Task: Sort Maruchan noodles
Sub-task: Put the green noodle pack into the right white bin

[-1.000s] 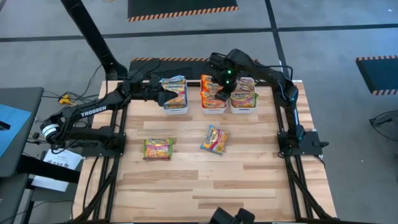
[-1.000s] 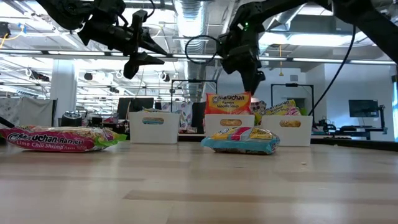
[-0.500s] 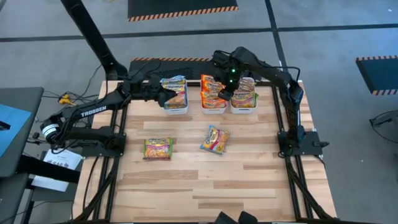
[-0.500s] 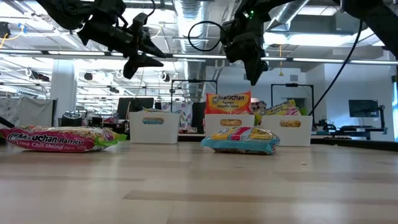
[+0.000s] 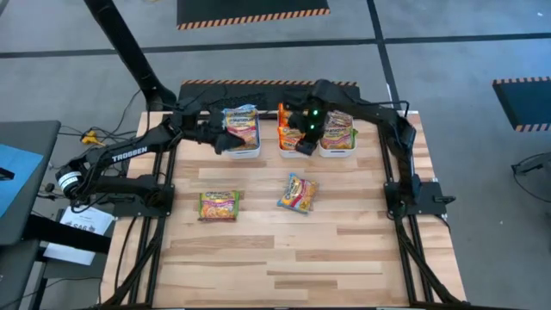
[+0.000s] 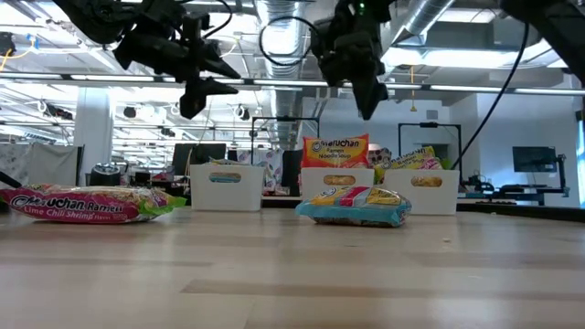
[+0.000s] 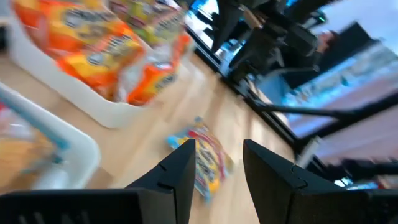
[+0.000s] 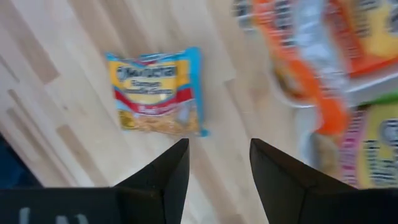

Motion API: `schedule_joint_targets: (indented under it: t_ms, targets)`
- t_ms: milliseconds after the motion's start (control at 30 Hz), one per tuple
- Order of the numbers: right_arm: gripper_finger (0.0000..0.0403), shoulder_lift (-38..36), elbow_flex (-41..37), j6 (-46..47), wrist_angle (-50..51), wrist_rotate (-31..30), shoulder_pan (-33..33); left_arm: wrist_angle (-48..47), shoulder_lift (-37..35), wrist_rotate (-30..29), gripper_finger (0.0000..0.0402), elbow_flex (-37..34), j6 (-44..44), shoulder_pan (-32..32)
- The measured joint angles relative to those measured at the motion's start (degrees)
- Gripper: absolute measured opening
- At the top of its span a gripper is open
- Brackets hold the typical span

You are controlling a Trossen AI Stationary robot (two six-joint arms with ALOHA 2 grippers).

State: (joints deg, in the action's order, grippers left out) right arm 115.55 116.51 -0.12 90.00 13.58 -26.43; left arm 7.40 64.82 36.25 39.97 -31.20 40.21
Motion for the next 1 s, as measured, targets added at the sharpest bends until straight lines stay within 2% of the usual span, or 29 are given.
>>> schedule_joint_targets:
  t_ms: [133,333,467,700,867,1000]
  targets:
    - [0.0191,0.0,0.0,5.12,-0.01,0.24,3.63,-0.63,0.0,5.2,0.0119,0.0,-1.87,-0.02]
    - [0.0191,0.0,0.0,7.15,0.02,0.2,9.02,-0.92,0.0,17.02,0.0119,0.0,-2.93,-0.01]
    - [0.0191,0.0,0.0,11.61,-0.01,0.2,12.35,-4.41,0.0,20.31,0.0119,0.0,-1.87,-0.06]
    - [0.0191,0.0,0.0,17.75,0.01,0.17,18.33,-15.77,0.0,15.82,0.0119,0.0,8.46,-1.36]
    - [0.0191,0.0,-0.01,21.02,0.01,0.05,22.47,-25.98,0.0,14.82,0.0119,0.0,11.02,-2.22]
    - [0.0191,0.0,-0.02,22.62,0.02,-0.13,25.08,-34.76,0.0,8.15,0.0119,0.0,12.69,-3.93]
